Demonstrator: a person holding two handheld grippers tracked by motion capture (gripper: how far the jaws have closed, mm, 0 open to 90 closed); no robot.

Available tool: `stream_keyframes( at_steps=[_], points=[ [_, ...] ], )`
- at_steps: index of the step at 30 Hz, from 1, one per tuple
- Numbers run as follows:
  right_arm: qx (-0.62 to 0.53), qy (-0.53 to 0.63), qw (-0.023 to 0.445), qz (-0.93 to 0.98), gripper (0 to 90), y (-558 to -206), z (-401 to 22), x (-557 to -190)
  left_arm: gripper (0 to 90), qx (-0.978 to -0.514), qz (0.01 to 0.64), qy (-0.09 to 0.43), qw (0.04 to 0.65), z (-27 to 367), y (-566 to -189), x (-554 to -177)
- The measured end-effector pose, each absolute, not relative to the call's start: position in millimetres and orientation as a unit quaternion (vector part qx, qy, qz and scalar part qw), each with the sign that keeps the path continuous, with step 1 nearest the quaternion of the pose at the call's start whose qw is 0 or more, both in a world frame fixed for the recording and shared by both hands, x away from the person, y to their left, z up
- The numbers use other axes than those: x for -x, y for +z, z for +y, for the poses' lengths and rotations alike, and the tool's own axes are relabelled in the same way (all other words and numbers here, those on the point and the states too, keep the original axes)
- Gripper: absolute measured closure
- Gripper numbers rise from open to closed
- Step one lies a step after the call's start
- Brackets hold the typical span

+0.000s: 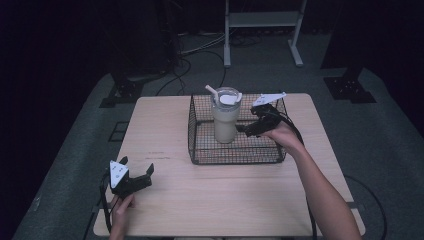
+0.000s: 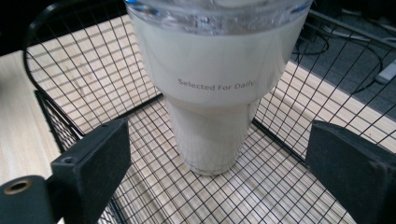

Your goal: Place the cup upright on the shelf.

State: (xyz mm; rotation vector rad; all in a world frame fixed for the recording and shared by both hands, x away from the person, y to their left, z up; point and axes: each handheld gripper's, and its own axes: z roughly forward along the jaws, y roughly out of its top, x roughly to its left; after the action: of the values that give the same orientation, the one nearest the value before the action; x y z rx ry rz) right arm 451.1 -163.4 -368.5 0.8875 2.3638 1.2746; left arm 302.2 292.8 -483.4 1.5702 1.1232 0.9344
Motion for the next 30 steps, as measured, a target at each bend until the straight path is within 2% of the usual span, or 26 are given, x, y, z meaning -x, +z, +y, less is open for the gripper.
stream_keyframes(
  at_steps=[30],
  points=[
    [-0.299,0.459,0.152,0.823,6.2,-358,-185,-406,0.0,-0.644,0.460,0.383,0.477,292,-483,-303]
  ],
)
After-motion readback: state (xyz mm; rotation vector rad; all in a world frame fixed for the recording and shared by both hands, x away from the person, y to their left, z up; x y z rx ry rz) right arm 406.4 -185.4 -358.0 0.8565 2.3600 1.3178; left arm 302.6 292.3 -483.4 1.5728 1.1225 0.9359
